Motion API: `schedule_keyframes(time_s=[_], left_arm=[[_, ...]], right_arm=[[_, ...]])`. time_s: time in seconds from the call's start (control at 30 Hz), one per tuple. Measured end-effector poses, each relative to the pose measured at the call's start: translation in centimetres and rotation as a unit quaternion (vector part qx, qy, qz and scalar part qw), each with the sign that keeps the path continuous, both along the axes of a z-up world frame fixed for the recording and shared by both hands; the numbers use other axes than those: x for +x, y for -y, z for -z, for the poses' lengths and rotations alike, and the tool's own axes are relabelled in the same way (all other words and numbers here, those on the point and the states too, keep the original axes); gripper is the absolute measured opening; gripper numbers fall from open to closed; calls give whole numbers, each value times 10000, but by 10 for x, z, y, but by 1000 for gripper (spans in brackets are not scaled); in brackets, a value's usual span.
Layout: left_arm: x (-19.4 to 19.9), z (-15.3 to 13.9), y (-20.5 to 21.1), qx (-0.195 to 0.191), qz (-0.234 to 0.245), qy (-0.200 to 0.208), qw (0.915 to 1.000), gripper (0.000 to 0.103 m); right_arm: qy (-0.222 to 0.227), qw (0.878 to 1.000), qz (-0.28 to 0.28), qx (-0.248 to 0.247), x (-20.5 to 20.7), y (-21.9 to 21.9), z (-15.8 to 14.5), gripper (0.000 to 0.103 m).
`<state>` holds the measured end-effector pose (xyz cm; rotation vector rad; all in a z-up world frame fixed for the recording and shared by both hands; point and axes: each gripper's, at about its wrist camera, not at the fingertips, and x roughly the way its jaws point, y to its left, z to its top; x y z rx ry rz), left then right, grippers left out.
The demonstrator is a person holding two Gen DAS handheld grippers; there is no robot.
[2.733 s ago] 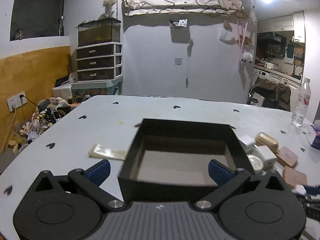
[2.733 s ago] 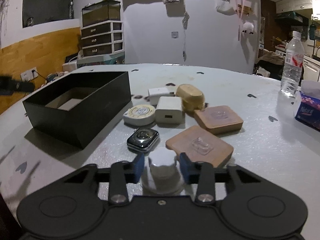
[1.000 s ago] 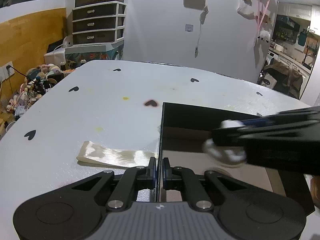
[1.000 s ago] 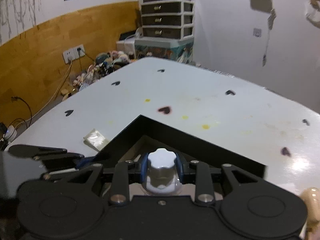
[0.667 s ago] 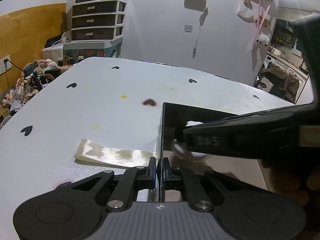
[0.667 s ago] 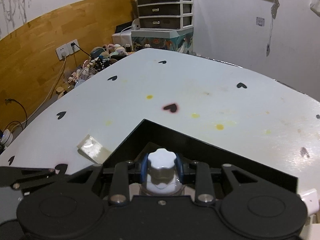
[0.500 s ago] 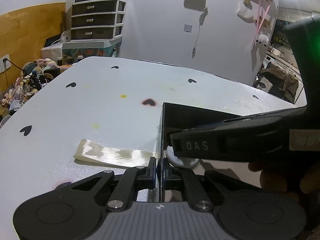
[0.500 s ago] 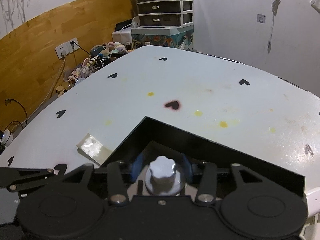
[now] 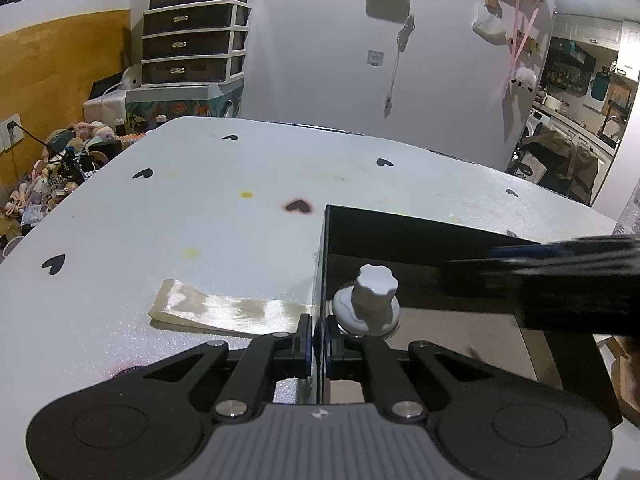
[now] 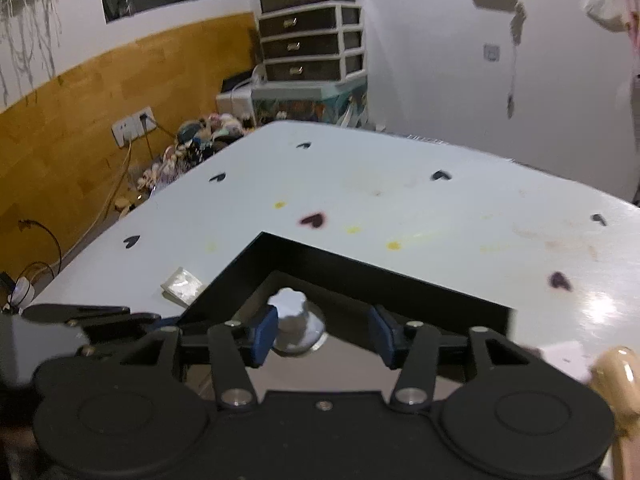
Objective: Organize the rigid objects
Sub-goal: 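Carry the white knob into the black box and open the right gripper while the left tool holds the box, then move the right gripper to the wooden pad with clear hook and grasp it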
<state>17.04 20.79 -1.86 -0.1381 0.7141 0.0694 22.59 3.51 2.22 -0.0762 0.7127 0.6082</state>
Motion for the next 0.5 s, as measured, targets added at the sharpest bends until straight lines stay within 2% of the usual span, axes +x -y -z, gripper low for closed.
schedule_keyframes(time_s=[0.17, 0.37, 0.5], left_arm=[[1, -1, 3, 106, 10, -26, 9999, 6], [0, 0, 5, 201, 13, 6, 9998, 6], [-2, 1, 6, 230, 9, 79, 9997, 5]], right_arm=[[224, 9996, 108, 121, -22, 30, -7, 54], [787, 9967, 204, 80, -57, 61, -10, 60], [1045, 9942, 219, 122, -79, 80, -7, 70]])
